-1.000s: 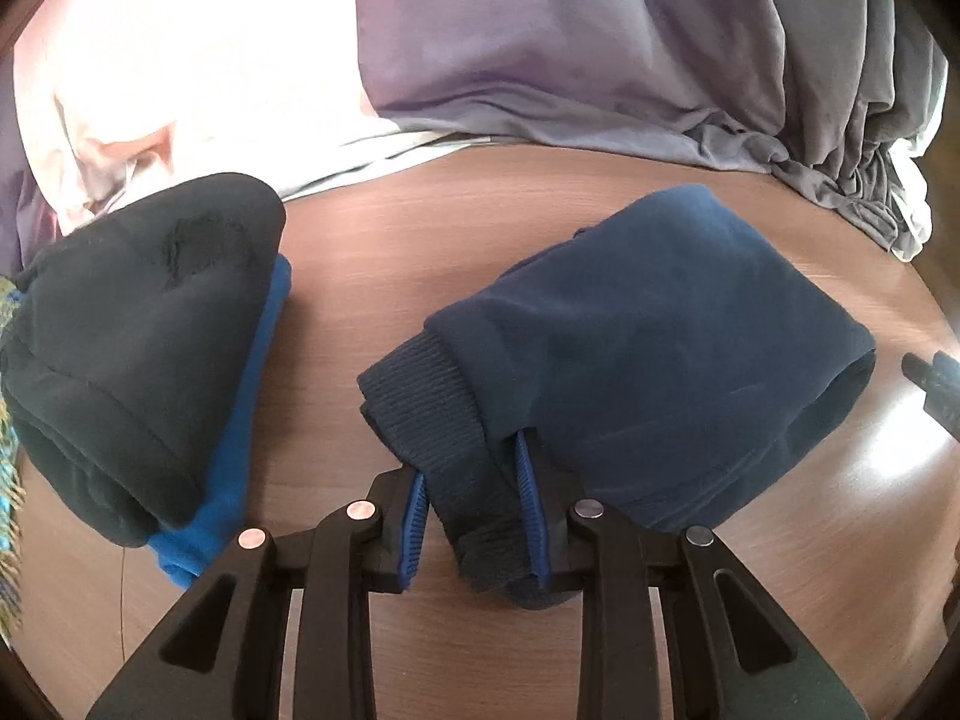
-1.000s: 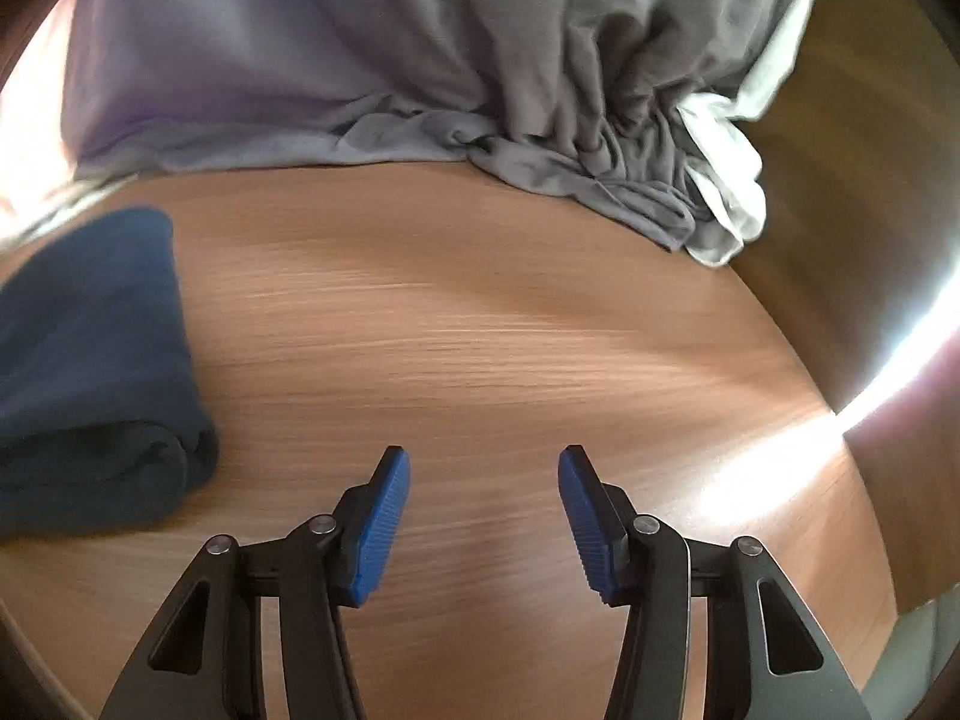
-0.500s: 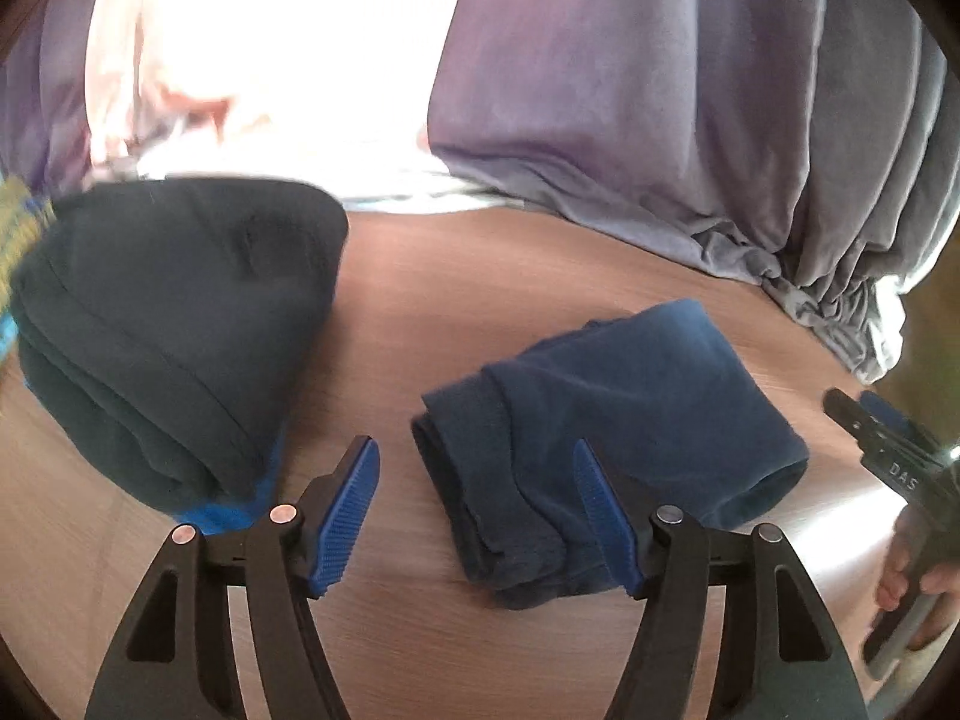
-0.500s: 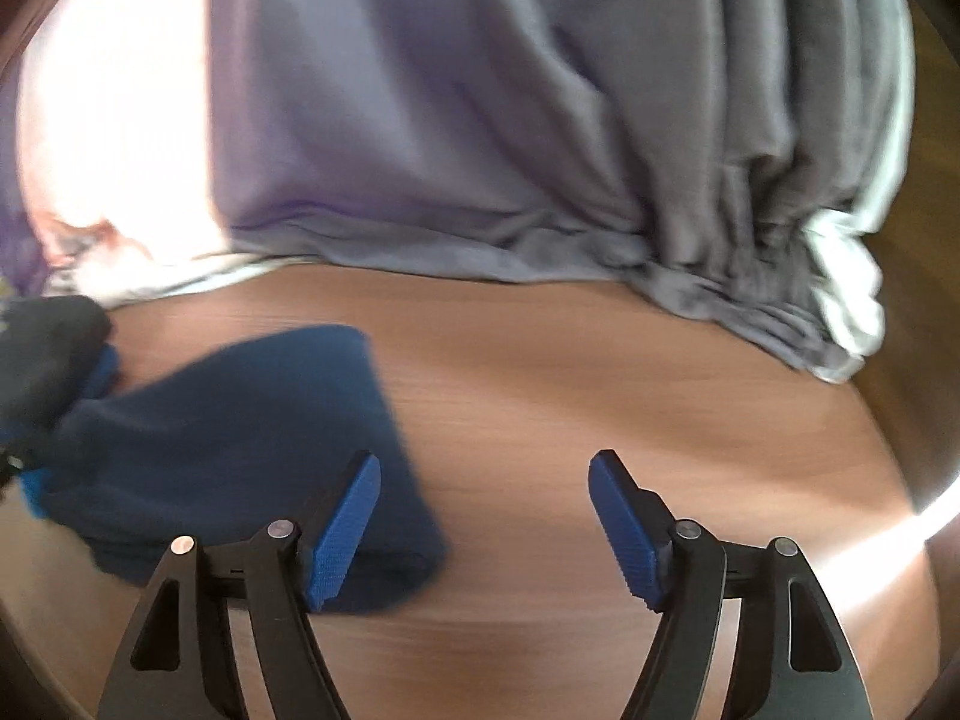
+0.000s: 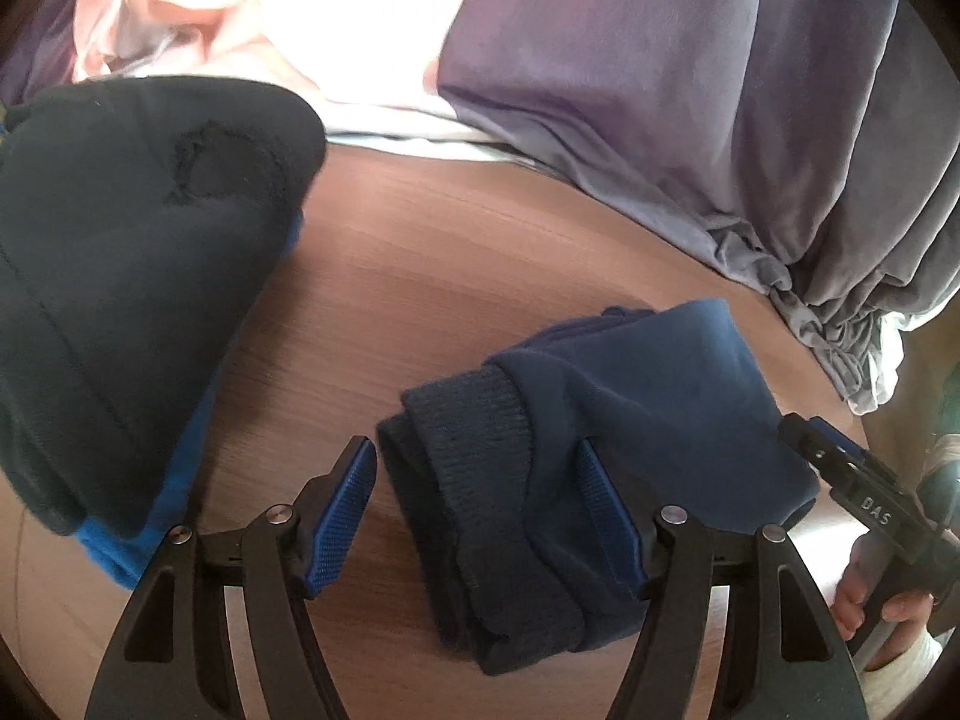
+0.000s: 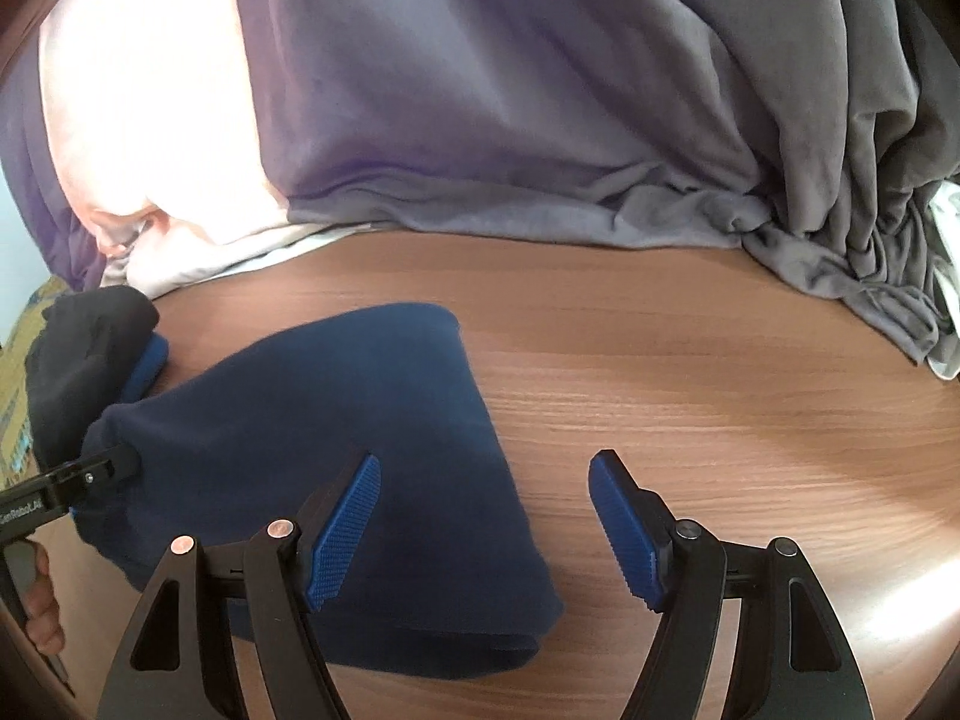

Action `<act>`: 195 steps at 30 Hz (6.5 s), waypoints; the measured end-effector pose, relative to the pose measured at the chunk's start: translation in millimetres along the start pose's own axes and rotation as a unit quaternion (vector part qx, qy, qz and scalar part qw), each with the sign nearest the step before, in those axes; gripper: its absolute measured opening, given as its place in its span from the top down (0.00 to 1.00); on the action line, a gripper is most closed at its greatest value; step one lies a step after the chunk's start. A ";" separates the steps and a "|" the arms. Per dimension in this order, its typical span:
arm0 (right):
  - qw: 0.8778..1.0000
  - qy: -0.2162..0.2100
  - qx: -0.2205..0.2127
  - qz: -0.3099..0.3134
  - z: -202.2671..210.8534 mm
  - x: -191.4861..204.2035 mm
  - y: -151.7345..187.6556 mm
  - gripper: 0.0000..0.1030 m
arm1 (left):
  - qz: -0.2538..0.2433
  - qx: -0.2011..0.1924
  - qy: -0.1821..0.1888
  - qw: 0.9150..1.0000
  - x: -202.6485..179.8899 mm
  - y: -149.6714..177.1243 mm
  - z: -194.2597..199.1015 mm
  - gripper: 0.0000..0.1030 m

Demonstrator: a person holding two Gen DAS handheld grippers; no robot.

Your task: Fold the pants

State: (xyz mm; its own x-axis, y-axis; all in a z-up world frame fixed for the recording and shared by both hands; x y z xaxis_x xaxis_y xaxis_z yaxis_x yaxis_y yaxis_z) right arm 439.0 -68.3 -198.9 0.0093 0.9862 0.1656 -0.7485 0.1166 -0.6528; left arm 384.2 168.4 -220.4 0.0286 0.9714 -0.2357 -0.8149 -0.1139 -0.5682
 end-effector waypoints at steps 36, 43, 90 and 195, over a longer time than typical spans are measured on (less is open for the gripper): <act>0.999 -0.030 0.017 0.006 -12.4 10.4 12.2 0.78 | 0.035 -0.017 0.090 0.995 -16.1 -11.8 -1.6 0.72; 0.999 -0.026 -0.015 0.011 23.6 11.1 4.9 0.79 | 0.026 -0.036 0.099 0.994 -31.2 -13.0 28.6 0.74; 0.982 -0.036 -0.187 0.000 137.2 315.6 -19.2 0.79 | -0.101 -0.137 0.089 0.981 198.2 -117.5 226.0 0.74; 0.981 0.022 -0.193 0.013 360.3 247.0 169.4 0.09 | -0.185 -0.221 -0.095 0.953 68.6 136.5 420.0 0.00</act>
State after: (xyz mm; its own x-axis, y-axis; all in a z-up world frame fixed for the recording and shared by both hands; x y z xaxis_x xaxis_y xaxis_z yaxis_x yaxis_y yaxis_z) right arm 75.6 152.6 -2.4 0.0274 0.9926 0.1183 -0.4424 0.1181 -0.8890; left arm 31.8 307.0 17.0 0.1267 0.9775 0.1685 -0.4443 0.2078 -0.8715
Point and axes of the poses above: each gripper's, at about its wrist camera, not at the fingertips, and z roughly against the way its jaws point, x to its left, y to its underside, the point moved 8 cm from there along -z, roughly the way its jaws point, and after that the axes turned 7 degrees about -z, right-handed, at the moved point
